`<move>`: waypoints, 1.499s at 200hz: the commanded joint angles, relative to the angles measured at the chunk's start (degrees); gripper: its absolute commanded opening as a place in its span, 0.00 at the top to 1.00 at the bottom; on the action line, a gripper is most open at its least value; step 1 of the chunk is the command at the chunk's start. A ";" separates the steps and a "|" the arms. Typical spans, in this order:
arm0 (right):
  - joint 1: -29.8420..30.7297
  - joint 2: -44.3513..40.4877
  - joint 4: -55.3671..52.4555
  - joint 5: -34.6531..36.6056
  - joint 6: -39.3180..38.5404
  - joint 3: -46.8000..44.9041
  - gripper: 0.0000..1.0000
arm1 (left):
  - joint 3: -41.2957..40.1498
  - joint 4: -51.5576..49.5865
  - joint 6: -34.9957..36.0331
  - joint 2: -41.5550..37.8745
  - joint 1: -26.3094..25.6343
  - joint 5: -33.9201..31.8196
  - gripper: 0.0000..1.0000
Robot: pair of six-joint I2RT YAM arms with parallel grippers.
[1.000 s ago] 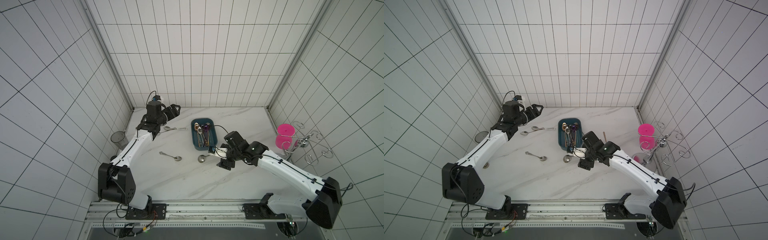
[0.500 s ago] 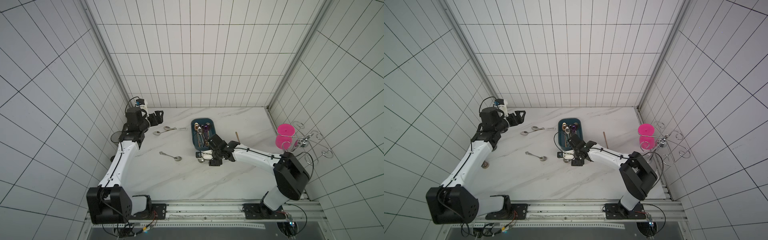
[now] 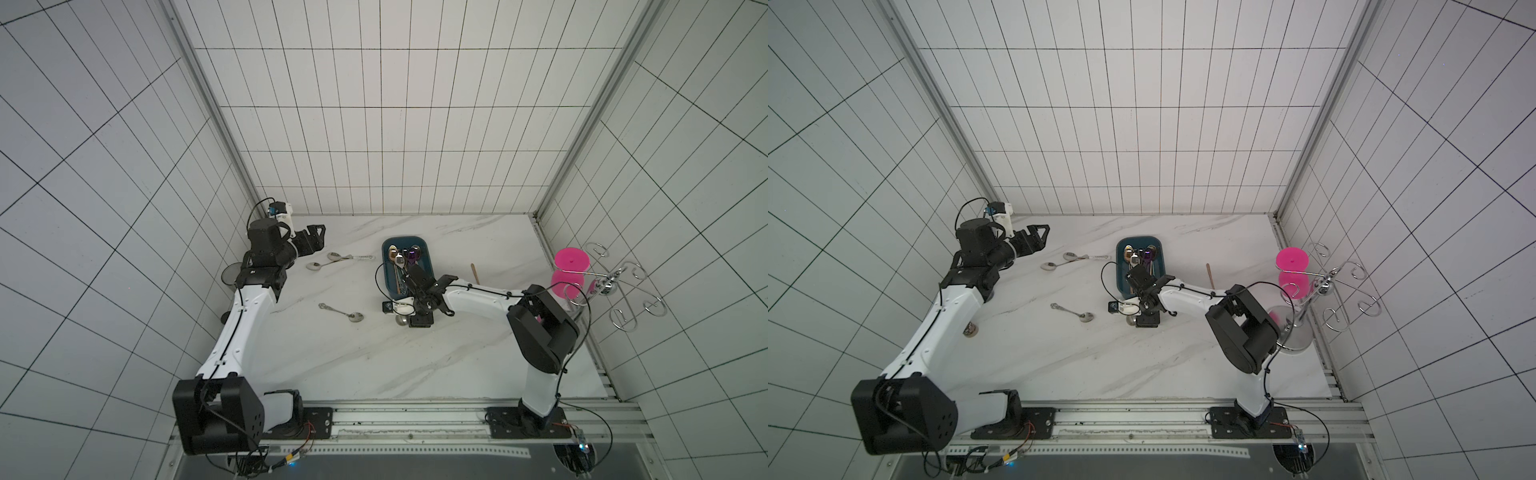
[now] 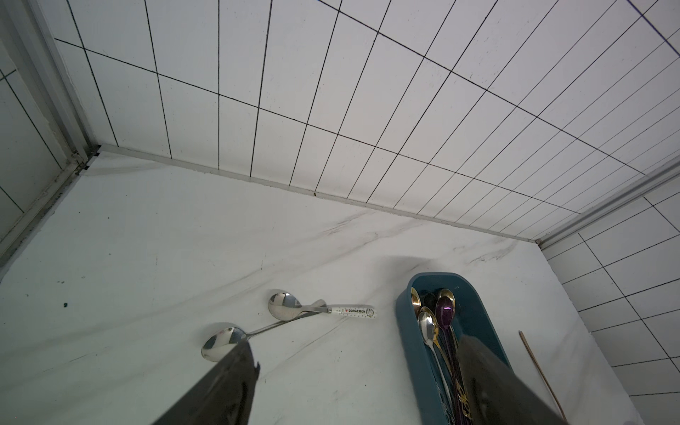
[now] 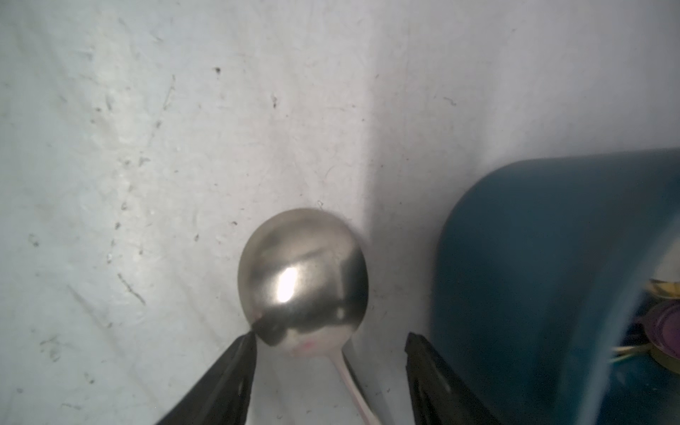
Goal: Put the spoon into the storage box
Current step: Pick up the spoon from the center of the board.
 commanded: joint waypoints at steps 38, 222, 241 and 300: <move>-2.52 4.29 -7.54 -3.76 -0.98 6.02 0.33 | -1.29 2.34 -0.33 -0.99 0.42 0.70 0.13; -0.51 2.66 -14.25 -9.63 5.66 9.38 1.00 | -2.06 3.42 -1.10 -0.56 0.85 0.51 0.13; -1.10 -0.15 -14.74 -11.14 7.37 9.99 1.00 | -1.63 3.07 -1.20 -0.62 1.20 1.08 0.13; -7.32 -7.14 -17.74 -29.35 18.01 18.06 1.00 | -1.77 5.35 -0.85 -0.97 2.22 9.42 0.13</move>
